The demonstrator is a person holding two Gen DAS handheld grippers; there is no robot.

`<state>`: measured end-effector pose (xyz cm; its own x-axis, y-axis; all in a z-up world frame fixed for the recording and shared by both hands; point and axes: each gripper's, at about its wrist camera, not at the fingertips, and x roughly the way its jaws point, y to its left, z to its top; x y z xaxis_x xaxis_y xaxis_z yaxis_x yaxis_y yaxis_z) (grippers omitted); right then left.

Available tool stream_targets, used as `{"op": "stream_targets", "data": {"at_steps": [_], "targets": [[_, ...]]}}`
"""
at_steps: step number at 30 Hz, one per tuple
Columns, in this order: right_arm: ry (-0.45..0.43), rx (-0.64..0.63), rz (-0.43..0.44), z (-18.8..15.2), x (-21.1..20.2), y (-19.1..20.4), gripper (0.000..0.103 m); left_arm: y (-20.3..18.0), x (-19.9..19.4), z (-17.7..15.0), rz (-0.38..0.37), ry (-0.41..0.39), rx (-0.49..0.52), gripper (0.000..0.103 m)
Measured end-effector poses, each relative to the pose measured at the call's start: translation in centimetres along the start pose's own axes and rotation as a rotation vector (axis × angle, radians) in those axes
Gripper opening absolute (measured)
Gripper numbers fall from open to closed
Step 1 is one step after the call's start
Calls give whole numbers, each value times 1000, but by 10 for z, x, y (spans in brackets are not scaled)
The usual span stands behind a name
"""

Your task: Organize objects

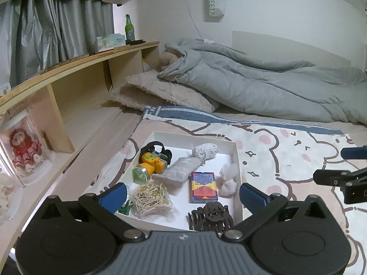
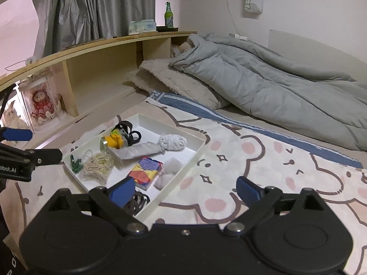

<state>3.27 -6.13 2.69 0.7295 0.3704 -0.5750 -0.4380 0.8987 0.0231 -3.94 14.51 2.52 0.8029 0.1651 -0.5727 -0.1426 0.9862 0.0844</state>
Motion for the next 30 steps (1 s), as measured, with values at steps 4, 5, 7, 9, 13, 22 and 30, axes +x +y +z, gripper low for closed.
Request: {"op": "stream_targets", "data": {"at_steps": [4,5,7,9,13,22,30], "targets": [[2,9,3,-4,-5,-5,99,-6,-3,-4,9,7,10,103],[1,4,1,-6,-6,-5,100,-7,-4,-5,9,9,12,103],[1,-11,-4,-8,-7,-5,102,-9,-5,-7,6,13,20,103],[1,-24,-7,-10,-9,-5,103,-11,-6,-8,3,17,26,103],[-3,-18,-4,-11,-11,-7,103,-14,-7,-10,-7,16,29,103],[-3,8,-1,-10,-13,-13,103,-17,-7,-11,-7,17,41,103],[-2,5,0,-10,-14,-14,103,-16,-5,-11,-5,26,37,103]]}}
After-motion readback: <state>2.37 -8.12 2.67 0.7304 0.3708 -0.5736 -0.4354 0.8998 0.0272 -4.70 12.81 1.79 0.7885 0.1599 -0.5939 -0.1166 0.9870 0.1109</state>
